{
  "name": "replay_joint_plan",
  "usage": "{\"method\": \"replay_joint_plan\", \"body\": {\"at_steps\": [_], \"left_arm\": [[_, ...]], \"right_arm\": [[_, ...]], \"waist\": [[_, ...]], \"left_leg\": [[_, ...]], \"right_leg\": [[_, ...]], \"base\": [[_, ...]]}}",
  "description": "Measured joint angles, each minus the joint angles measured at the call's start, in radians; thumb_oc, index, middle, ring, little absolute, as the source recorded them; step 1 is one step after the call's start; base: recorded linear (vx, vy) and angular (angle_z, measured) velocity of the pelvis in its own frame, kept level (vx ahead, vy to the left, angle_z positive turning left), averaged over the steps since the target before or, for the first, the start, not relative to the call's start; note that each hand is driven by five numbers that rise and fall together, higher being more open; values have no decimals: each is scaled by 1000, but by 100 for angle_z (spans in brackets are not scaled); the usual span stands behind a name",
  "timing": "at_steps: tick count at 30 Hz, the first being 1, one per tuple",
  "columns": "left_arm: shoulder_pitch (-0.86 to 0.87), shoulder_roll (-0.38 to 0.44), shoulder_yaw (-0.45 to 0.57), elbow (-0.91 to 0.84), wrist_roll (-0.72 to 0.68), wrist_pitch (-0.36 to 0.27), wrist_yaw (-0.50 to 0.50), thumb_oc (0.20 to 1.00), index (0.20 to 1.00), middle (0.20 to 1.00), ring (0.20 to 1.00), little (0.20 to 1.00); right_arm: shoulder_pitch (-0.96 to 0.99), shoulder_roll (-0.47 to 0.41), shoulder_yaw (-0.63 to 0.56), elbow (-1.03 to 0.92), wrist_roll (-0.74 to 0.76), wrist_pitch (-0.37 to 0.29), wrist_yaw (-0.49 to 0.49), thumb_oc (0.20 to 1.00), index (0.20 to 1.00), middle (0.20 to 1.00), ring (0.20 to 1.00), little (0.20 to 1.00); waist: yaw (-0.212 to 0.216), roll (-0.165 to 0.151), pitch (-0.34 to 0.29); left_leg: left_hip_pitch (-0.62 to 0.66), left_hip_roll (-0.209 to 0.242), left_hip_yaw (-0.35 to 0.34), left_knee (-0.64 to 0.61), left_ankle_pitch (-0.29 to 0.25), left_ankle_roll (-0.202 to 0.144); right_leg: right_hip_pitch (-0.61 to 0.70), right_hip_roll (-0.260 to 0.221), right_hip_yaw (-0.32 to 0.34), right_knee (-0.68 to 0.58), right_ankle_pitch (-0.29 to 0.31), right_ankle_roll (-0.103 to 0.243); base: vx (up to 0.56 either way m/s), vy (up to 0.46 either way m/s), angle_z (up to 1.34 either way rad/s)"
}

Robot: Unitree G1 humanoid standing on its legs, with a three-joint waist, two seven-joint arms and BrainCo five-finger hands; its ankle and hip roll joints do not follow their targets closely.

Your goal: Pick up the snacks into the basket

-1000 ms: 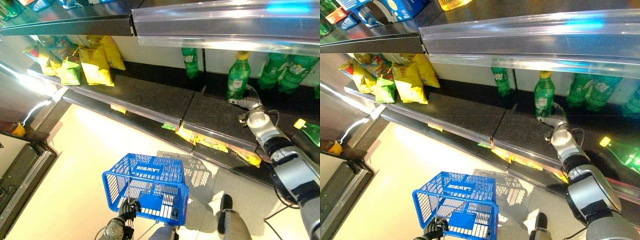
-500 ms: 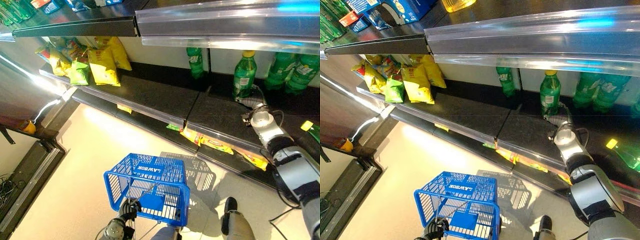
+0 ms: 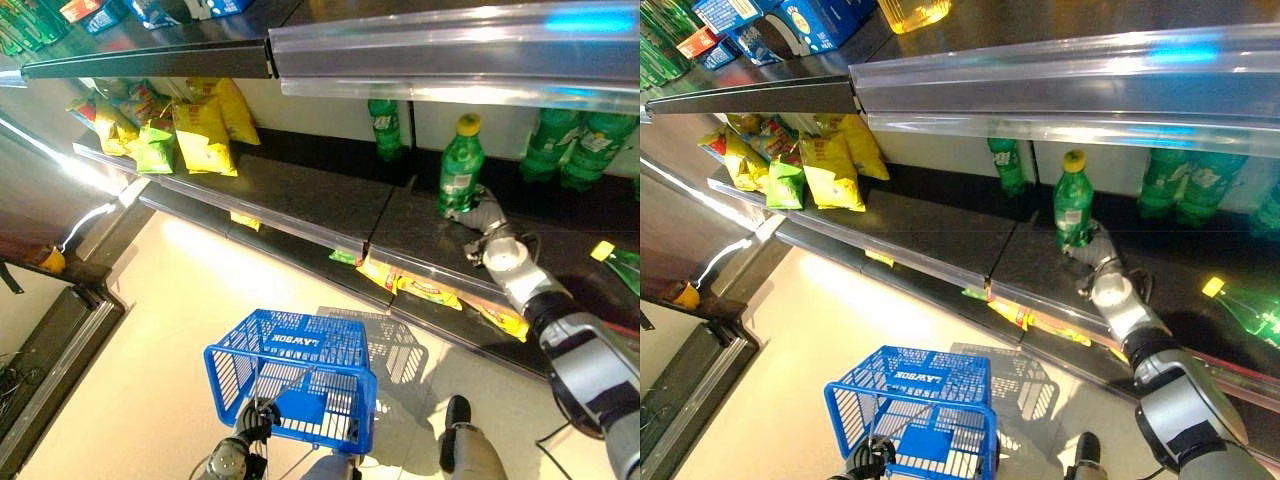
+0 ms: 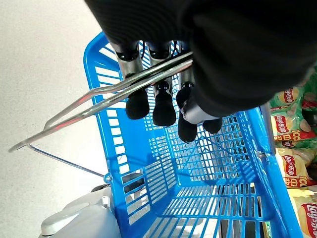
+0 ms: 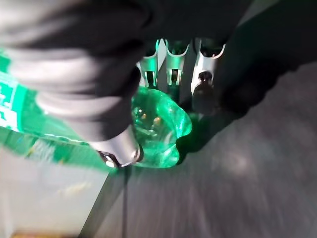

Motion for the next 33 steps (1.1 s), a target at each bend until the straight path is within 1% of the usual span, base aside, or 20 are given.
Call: {"method": "replay_joint_plan", "body": {"at_steps": [1,3,5,6,7,8,10,11,12,13,15,21,26,30,33], "left_arm": [[0,1,11,7,0,0,0,200,200,200,200,200],[-3,8,61,20,0,7,4,200,200,200,200,200],[-7,16,70,35,0,12,6,200,200,200,200,200],[-9,18,95,57,0,14,8,200,200,200,200,200],[-10,21,103,65,0,15,8,200,200,200,200,200],[-13,30,112,69,0,17,9,200,200,200,200,200],[-18,33,138,84,0,21,9,200,200,200,200,200],[-20,34,140,90,0,21,9,200,200,200,200,200],[-20,35,151,93,0,21,10,200,200,200,200,200],[-21,38,161,105,1,22,10,200,200,200,200,200],[-22,41,162,107,2,28,11,200,200,200,200,200],[-22,41,178,117,13,42,10,200,200,200,200,200],[-22,41,179,128,16,41,11,200,200,200,200,200],[-19,41,186,130,20,43,16,200,200,200,200,200],[-19,41,187,130,21,42,18,200,200,200,200,200]], "right_arm": [[21,5,3,-31,4,1,9,200,200,200,200,200],[102,28,6,-129,24,-3,49,200,200,200,200,200],[127,50,5,-145,51,-6,64,200,200,200,200,200],[159,63,7,-165,81,-6,85,200,200,200,200,200],[169,70,8,-172,93,-6,91,200,200,200,200,200],[181,73,8,-185,109,-6,106,200,200,200,200,200],[204,81,2,-201,162,-8,114,200,200,200,200,200],[207,82,1,-208,173,-7,117,200,200,200,200,200],[213,82,2,-220,186,-7,121,200,200,200,200,200],[235,88,2,-241,208,-8,133,200,200,200,200,200],[265,89,3,-270,219,-7,153,200,200,200,200,200],[330,95,12,-345,258,-6,190,200,200,200,200,200],[352,80,12,-417,260,-6,210,200,200,200,200,200],[361,76,13,-470,259,-9,226,200,200,200,200,200],[370,63,13,-482,259,-9,229,200,200,200,200,200]], "waist": [[-1,-4,0],[0,-30,1],[-4,-46,3],[-4,-60,3],[-3,-67,2],[-6,-82,10],[-6,-95,13],[-13,-103,14],[-10,-106,16],[-9,-118,20],[-11,-130,21],[-10,-146,21],[-11,-150,20],[-26,-156,21],[-27,-158,20]], "left_leg": [[0,3,0,0,-1,-1],[3,13,3,-2,-2,-3],[14,17,7,-4,-5,-6],[22,26,22,-5,-6,-6],[24,27,25,-5,-6,-6],[30,27,27,-7,-7,-5],[34,28,29,-8,-9,-2],[35,30,29,-8,-9,-1],[36,29,33,-8,-10,0],[50,32,38,-11,-12,3],[63,34,42,-13,-14,7],[83,33,51,-21,-19,14],[93,36,53,-22,-19,16],[100,37,55,-25,-21,18],[100,39,56,-27,-21,17]], "right_leg": [[1,4,1,-4,2,1],[8,19,5,-24,13,1],[20,28,9,-35,18,1],[34,35,10,-53,25,6],[36,37,11,-59,28,10],[40,39,17,-64,32,15],[54,47,26,-86,44,18],[56,50,29,-94,49,17],[62,52,31,-102,54,17],[81,57,34,-120,62,15],[98,57,36,-135,67,15],[125,59,43,-161,79,20],[144,65,45,-183,90,20],[151,65,45,-192,90,21],[151,68,47,-197,93,25]], "base": [[-14,-9,-15],[-9,-17,-14],[-7,-9,-11],[-7,-4,-12],[-6,-2,-14],[-3,1,-9],[7,5,-6],[13,7,-6],[10,5,-9],[8,5,-8],[11,2,-5],[1,2,-2],[1,1,-1],[0,0,0],[0,0,0]]}}
